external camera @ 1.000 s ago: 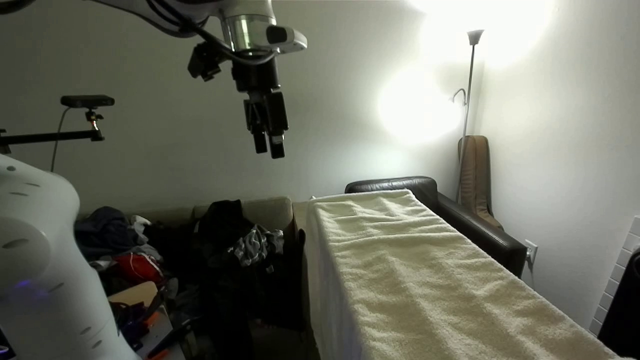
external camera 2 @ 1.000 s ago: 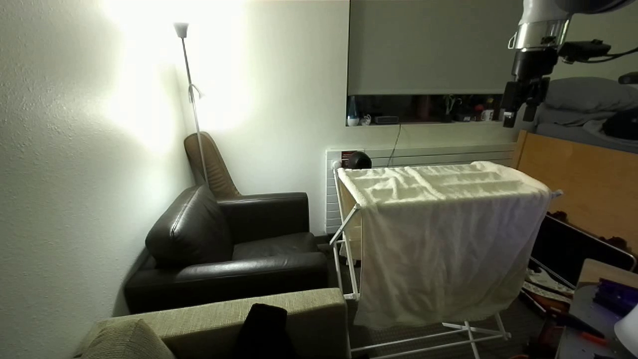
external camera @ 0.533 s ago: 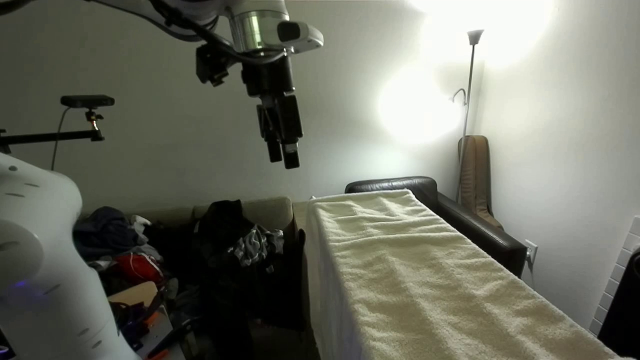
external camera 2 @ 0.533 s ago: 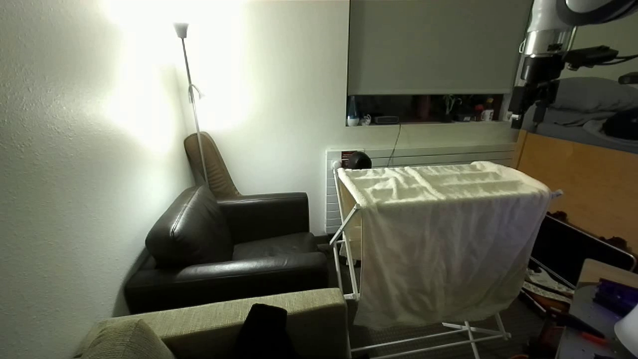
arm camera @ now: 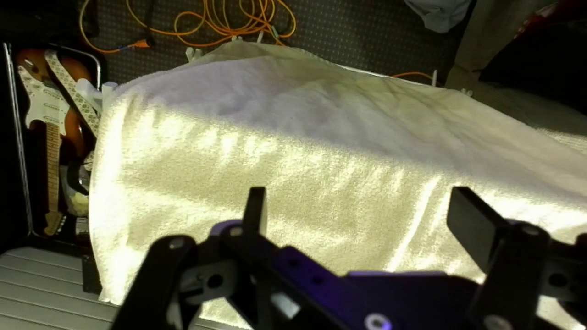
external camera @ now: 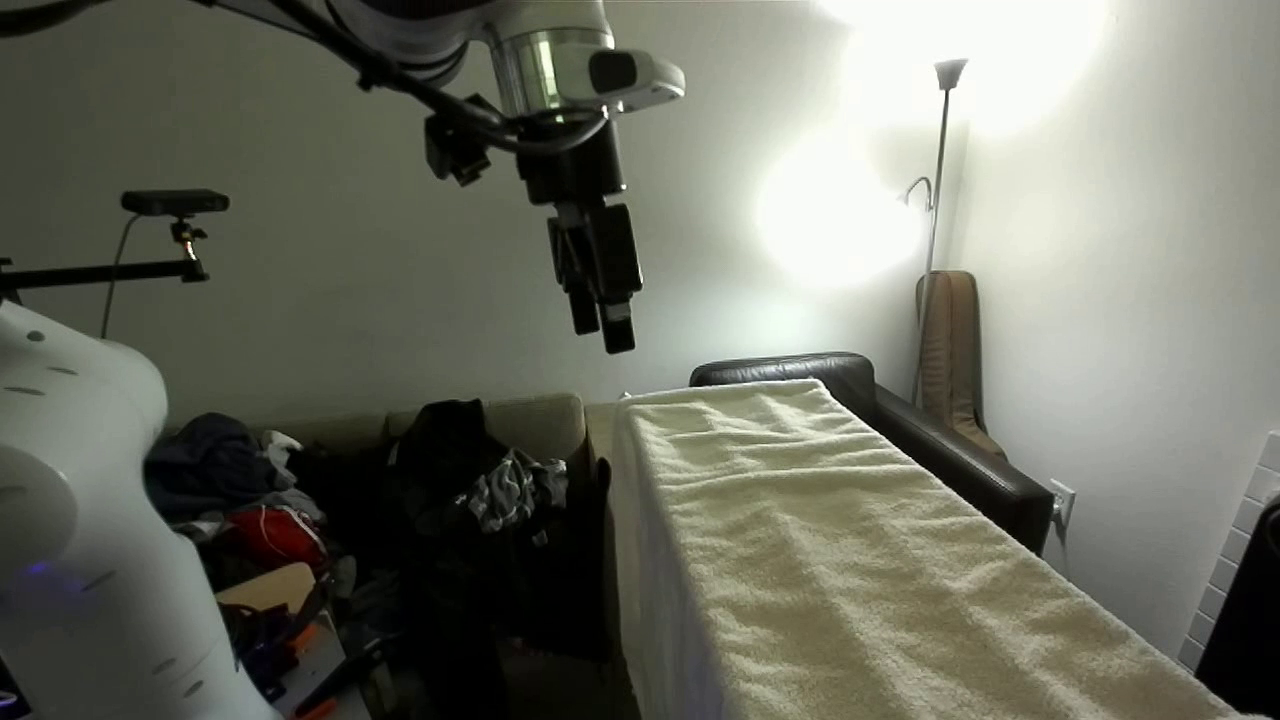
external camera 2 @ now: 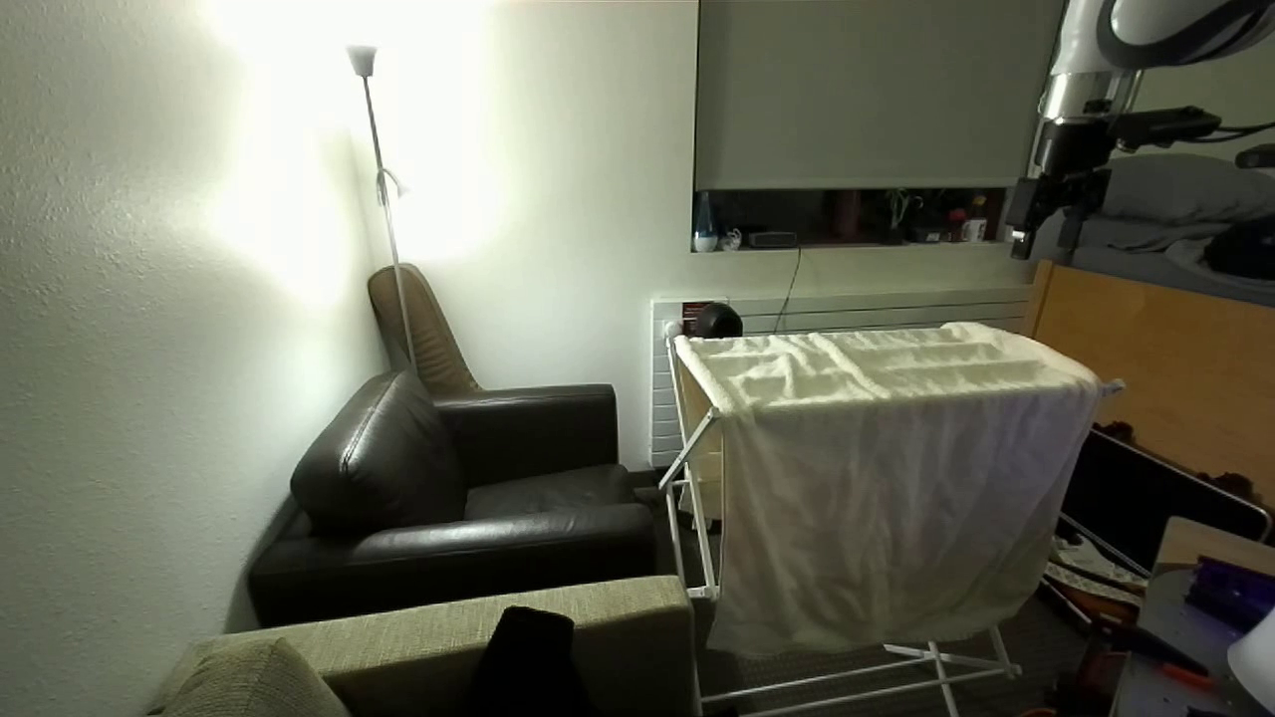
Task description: Take the towel and put it on the couch
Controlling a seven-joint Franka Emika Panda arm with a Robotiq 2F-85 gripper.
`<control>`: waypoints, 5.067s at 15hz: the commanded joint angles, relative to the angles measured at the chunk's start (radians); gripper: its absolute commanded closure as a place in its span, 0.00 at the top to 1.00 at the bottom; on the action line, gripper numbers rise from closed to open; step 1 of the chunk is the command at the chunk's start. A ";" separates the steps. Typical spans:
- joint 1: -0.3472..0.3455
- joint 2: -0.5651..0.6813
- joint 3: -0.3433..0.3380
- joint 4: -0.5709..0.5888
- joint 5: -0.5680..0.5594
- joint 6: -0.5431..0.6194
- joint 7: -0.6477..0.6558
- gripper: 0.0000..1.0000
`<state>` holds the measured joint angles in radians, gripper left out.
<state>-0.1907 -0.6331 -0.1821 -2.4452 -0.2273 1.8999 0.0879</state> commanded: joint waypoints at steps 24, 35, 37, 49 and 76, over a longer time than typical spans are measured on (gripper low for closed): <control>-0.032 0.415 -0.079 0.044 0.095 0.356 -0.041 1.00; -0.035 0.544 -0.104 0.039 0.109 0.497 -0.145 1.00; -0.035 0.577 -0.107 0.043 0.121 0.531 -0.163 1.00; -0.035 0.666 -0.097 0.066 0.116 0.566 -0.127 1.00; -0.076 0.907 0.020 0.101 0.278 0.767 -0.300 0.07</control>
<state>-0.2448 0.2422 -0.1875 -2.3428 -0.0006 2.6480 -0.1532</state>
